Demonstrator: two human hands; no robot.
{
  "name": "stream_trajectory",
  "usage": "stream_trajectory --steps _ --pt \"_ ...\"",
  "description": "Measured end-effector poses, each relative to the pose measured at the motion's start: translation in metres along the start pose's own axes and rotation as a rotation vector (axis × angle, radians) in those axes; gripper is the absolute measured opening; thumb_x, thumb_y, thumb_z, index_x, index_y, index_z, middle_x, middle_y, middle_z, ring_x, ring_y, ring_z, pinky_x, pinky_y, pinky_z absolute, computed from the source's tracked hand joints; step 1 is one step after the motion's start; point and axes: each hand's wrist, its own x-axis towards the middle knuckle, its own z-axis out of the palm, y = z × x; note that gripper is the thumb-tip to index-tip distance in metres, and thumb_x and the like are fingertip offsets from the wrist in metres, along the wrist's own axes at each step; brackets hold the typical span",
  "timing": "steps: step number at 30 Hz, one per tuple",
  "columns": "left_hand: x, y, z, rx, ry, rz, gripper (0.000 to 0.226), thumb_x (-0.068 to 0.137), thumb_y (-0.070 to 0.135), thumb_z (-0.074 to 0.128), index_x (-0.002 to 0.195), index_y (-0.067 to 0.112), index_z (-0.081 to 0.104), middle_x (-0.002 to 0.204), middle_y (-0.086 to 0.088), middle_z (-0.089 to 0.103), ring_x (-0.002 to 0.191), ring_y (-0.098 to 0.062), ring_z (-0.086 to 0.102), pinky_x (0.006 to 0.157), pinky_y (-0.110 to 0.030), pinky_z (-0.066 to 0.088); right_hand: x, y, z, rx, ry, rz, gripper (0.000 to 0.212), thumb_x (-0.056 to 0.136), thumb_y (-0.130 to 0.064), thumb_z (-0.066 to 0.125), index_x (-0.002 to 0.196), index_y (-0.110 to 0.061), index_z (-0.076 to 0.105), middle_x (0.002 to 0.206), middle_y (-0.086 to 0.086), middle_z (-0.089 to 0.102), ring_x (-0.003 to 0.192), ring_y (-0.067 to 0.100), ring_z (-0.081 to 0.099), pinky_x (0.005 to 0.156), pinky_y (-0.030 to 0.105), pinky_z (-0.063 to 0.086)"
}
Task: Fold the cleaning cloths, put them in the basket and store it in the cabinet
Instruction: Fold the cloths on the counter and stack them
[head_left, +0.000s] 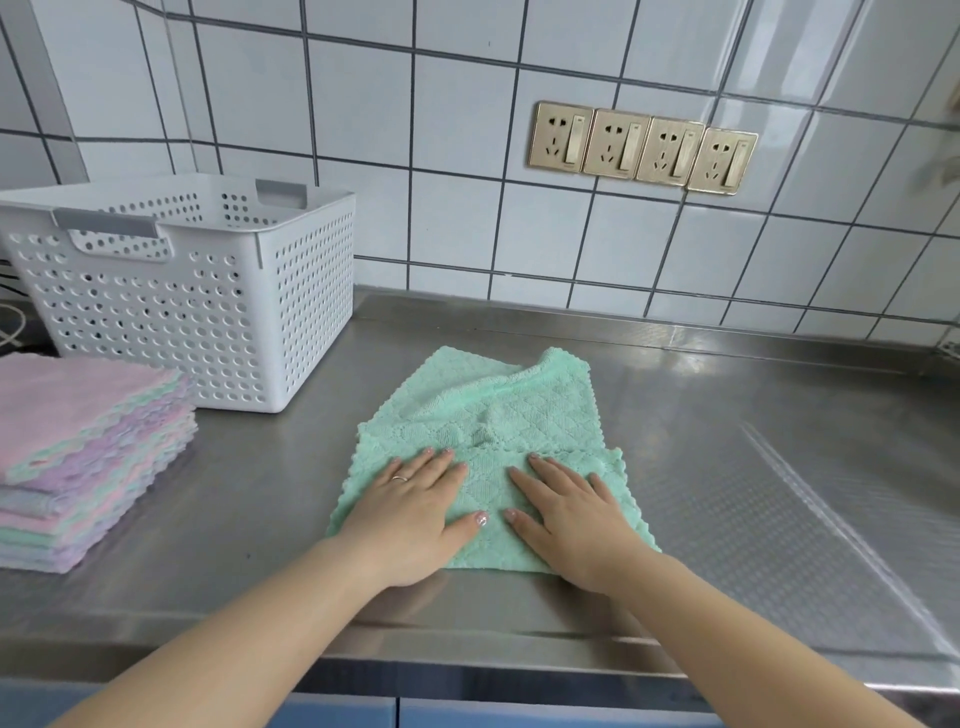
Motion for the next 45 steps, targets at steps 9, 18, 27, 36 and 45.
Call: stream_trajectory --steps 9,18,27,36,45 --pt "-0.022 0.03 -0.015 -0.039 0.2 0.402 0.039 0.085 0.051 0.044 0.104 0.029 0.069 0.103 0.013 0.063 0.096 -0.011 0.056 0.084 -0.023 0.045 0.019 0.005 -0.025 0.026 0.046 -0.173 0.031 0.094 -0.026 0.051 0.124 -0.025 0.06 0.124 -0.001 0.055 0.115 0.021 0.05 0.096 0.033 0.042" --pt "-0.05 0.023 -0.015 0.171 0.349 0.501 0.012 0.068 0.023 0.061 0.058 0.026 0.057 0.059 0.009 0.048 0.052 -0.013 0.049 0.046 -0.022 0.043 0.011 -0.005 -0.033 -0.04 0.044 -0.276 0.031 0.094 -0.017 0.045 0.114 -0.028 0.066 0.113 -0.004 0.059 0.104 0.019 0.055 0.088 0.031 0.044" --pt "-0.13 -0.06 -0.013 0.035 0.393 0.352 0.022 0.085 0.028 0.048 0.089 0.031 0.069 0.092 0.018 0.068 0.078 -0.006 0.065 0.09 -0.023 0.044 -0.03 -0.038 -0.025 0.061 -0.052 -0.522 0.032 0.088 -0.02 0.054 0.118 -0.03 0.063 0.129 -0.008 0.055 0.115 0.01 0.053 0.098 0.022 0.04" --pt "-0.15 -0.059 0.008 0.179 0.251 0.387 0.064 0.077 0.027 0.046 0.14 0.023 0.036 0.15 0.001 0.035 0.141 -0.016 0.027 0.112 -0.036 0.02 -0.06 -0.008 -0.026 -0.148 -0.006 -0.635 0.057 0.088 -0.038 0.038 0.144 -0.036 0.031 0.15 -0.011 0.034 0.141 0.007 0.026 0.114 0.025 0.007" --pt "-0.131 -0.039 0.021 0.156 0.3 0.403 0.081 0.061 -0.002 0.028 0.138 0.024 0.038 0.141 0.001 0.049 0.13 -0.017 0.046 0.102 -0.045 0.042 -0.068 -0.01 -0.003 -0.349 0.113 -0.729 0.08 0.08 -0.045 0.05 0.15 -0.031 0.014 0.155 0.002 0.025 0.142 0.017 0.025 0.113 0.044 0.019"
